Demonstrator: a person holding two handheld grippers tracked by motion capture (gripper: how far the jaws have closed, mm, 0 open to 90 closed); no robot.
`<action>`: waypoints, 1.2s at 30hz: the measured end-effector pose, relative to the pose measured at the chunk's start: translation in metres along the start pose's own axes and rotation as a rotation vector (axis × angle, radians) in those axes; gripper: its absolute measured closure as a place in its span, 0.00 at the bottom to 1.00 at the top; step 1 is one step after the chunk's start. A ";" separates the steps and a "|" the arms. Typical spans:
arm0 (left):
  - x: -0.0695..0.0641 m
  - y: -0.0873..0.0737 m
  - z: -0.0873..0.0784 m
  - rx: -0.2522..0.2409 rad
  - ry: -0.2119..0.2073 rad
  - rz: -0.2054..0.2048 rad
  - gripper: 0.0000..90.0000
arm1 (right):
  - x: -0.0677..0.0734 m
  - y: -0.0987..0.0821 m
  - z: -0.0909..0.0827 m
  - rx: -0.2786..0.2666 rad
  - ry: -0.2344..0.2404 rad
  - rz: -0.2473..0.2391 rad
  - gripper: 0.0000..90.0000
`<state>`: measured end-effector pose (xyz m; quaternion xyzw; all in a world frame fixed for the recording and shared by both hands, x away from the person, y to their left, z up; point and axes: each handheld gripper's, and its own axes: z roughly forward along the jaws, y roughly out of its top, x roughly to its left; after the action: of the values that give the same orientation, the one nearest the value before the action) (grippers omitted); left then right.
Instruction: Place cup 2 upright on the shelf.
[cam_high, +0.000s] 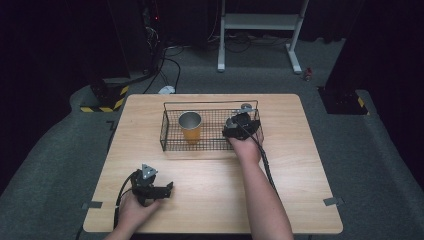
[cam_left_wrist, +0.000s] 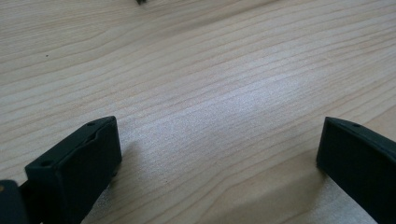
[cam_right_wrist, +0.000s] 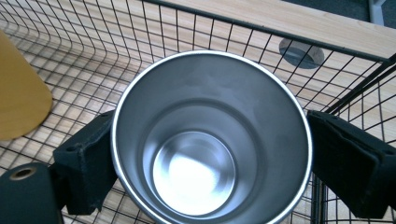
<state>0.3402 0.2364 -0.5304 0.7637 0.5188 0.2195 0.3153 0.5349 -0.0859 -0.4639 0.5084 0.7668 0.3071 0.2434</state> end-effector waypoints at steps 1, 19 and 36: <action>0.000 0.000 0.000 0.000 0.000 0.000 0.00 | 0.000 0.000 -0.001 -0.003 0.005 0.008 0.10; 0.000 0.000 0.000 0.000 0.000 -0.001 0.00 | -0.002 0.008 -0.027 -0.082 0.029 0.027 0.10; 0.000 0.000 0.000 0.003 -0.002 0.002 0.00 | 0.000 0.002 -0.056 -0.165 0.067 0.004 0.13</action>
<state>0.3401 0.2367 -0.5302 0.7649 0.5179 0.2186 0.3144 0.4974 -0.0977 -0.4235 0.4778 0.7456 0.3865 0.2578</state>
